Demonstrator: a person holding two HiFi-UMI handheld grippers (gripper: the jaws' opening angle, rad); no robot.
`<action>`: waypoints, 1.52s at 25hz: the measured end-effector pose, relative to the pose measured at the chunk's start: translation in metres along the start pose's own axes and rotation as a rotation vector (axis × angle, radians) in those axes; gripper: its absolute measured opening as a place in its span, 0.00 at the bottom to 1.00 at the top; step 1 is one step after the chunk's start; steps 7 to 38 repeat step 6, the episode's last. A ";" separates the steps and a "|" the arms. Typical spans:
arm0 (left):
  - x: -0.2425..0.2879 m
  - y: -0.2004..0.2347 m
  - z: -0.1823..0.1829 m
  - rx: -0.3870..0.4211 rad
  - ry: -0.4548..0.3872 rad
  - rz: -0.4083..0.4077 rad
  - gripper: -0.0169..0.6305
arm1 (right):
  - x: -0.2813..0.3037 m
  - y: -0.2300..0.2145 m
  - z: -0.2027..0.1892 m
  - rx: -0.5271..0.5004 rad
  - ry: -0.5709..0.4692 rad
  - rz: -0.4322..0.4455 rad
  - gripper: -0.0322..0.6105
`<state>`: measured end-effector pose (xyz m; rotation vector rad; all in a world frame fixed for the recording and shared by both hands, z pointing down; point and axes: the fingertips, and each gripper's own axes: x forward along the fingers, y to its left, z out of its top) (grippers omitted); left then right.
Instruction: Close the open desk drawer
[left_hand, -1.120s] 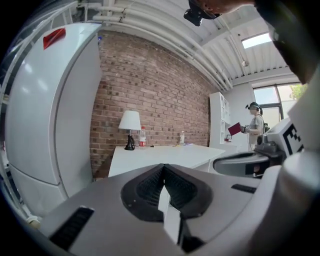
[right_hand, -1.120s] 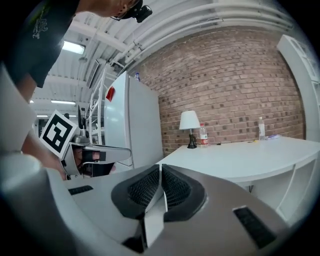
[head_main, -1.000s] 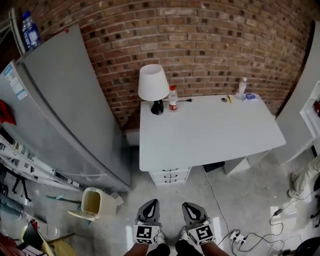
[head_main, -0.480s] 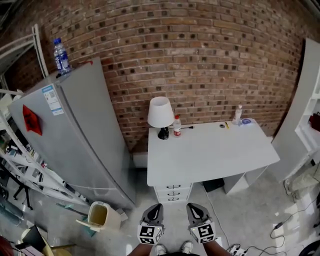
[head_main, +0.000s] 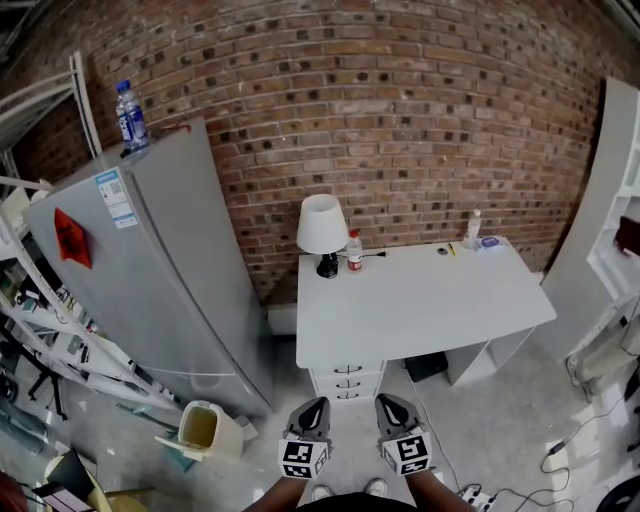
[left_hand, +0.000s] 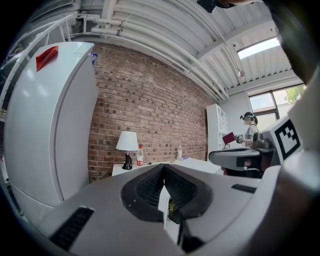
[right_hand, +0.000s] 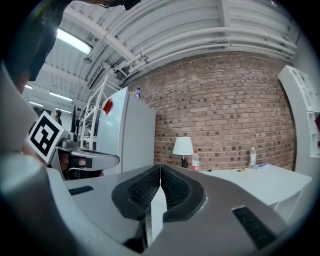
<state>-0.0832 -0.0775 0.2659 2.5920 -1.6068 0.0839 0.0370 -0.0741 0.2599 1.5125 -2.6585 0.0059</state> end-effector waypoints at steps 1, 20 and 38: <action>0.000 0.000 0.000 0.002 -0.001 -0.001 0.04 | 0.000 0.000 0.000 0.005 0.002 -0.001 0.10; -0.006 -0.004 0.001 0.005 -0.012 0.008 0.04 | -0.003 0.000 -0.002 0.021 0.008 -0.009 0.10; -0.006 -0.004 0.001 0.005 -0.012 0.008 0.04 | -0.003 0.000 -0.002 0.021 0.008 -0.009 0.10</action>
